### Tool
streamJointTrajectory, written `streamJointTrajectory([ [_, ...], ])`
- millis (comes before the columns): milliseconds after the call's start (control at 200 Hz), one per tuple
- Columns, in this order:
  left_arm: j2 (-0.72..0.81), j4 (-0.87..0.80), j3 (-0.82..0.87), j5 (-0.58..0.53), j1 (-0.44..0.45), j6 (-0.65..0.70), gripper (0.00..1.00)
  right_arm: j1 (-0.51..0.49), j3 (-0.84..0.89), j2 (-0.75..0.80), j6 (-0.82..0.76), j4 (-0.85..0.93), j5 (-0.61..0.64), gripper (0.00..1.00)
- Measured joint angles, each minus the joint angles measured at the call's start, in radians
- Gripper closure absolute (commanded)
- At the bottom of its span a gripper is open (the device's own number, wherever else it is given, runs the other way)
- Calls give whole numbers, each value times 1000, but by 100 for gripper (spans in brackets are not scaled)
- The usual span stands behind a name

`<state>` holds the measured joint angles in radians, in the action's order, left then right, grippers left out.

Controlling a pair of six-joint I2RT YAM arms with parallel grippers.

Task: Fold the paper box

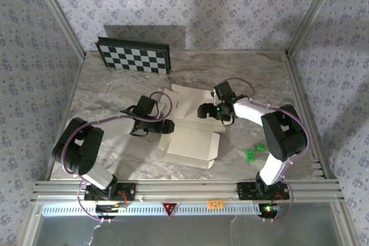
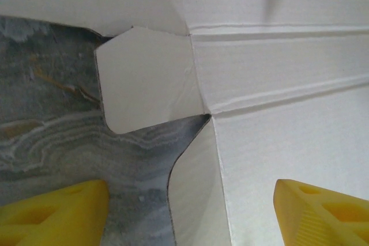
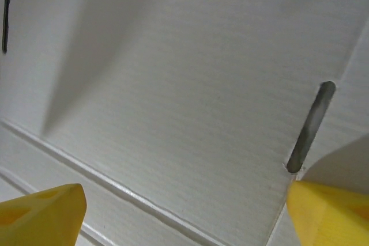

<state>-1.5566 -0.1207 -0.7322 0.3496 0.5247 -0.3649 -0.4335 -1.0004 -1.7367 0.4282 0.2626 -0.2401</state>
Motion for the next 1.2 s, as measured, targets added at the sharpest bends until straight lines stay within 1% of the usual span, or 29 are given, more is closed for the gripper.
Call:
streamJointTrajectory([
  [65,14,13,19,5,0,-24,24,7,-35,-28,-21,0,-11,8],
  [150,33,16,34,2,1,-53,20,10,-76,-62,-49,2,-26,8],
  [305,95,-10,42,-37,1,-92,8,10,-114,-77,-71,14,-46,8],
  [360,121,-14,42,-57,1,-102,0,10,-126,-77,-75,24,-49,8],
  [615,248,-34,42,-141,1,-101,0,-12,-143,-58,-77,85,-52,9],
  [660,253,-36,42,-150,1,-100,0,-23,-143,-47,-74,97,-52,12],
  [695,253,-37,41,-154,1,-99,0,-33,-143,-36,-69,105,-53,17],
  [725,253,-37,42,-153,0,-100,0,-41,-143,-26,-62,109,-54,18],
  [790,252,-33,41,-143,-10,-114,1,-58,-143,-10,-48,116,-69,22],
  [905,236,10,42,-97,-53,-175,12,-80,-143,-1,-22,122,-110,24],
  [1029,180,102,48,-19,-113,-254,20,-89,-127,6,19,117,-159,29],
  [1099,152,132,53,15,-123,-284,24,-90,-108,15,45,113,-182,30],
  [1159,134,149,57,40,-123,-303,30,-90,-94,20,60,107,-201,32],
  [1199,126,159,60,56,-123,-312,32,-90,-87,20,68,104,-210,33],
])
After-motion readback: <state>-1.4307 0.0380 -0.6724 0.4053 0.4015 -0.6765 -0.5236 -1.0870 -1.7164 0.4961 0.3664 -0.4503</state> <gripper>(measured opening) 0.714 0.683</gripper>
